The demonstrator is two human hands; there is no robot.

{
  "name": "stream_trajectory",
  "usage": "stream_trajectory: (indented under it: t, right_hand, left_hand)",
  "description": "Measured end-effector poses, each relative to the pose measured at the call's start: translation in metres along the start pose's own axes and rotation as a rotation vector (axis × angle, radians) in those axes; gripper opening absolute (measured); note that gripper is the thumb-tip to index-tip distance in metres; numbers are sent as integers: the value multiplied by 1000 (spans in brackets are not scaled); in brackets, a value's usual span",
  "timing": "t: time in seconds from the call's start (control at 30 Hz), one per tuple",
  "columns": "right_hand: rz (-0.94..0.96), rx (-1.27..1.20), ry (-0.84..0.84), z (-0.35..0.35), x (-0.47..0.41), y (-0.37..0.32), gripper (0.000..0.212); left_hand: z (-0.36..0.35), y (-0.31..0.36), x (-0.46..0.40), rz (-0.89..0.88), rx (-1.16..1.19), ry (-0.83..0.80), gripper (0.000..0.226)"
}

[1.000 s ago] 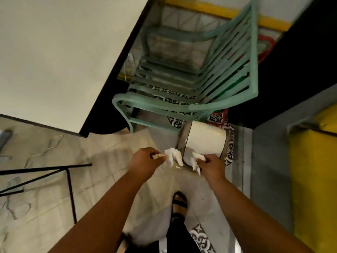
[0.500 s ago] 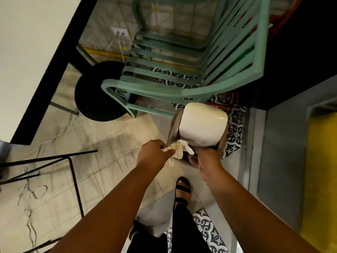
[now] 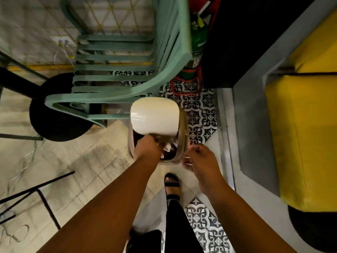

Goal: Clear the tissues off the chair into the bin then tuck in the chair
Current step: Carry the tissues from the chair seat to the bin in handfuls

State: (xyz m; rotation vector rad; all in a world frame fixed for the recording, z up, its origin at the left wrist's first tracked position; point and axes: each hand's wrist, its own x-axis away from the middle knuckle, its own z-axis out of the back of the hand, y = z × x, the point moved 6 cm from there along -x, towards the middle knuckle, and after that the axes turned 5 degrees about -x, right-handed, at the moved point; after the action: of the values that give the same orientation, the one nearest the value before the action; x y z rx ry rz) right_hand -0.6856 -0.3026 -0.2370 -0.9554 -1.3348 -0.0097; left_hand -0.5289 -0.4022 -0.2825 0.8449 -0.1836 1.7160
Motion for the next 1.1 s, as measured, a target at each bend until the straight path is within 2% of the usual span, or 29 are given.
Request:
stream_trajectory:
  t: [0.1, 0.3, 0.43, 0.57, 0.7, 0.77, 0.9, 1.1]
  right_hand:
    - [-2, 40, 38, 14, -3, 5, 10]
    - [4, 40, 22, 14, -4, 11, 9]
    - [48, 134, -12, -10, -1, 13, 12]
    - [75, 263, -69, -51, 7, 12, 8]
    - [140, 490, -146, -109, 28, 20, 8]
    - [182, 621, -232, -145, 46, 29, 13]
    - [258, 787, -392, -218, 88, 55, 10]
    - [333, 962, -613, -338, 180, 134, 4]
  left_hand:
    - [-14, 5, -10, 55, 51, -67, 34]
    - [-41, 17, -10, 38, 144, -183, 37]
    - [-33, 12, 6, -95, 111, -242, 40]
    - [2, -5, 27, -170, 222, -254, 37]
    - [49, -56, 45, -126, 369, -164, 38]
    - [77, -92, 57, -86, 437, -89, 43]
    - [132, -166, 91, -35, 499, 67, 43]
    - [216, -321, 172, 104, 578, 347, 40]
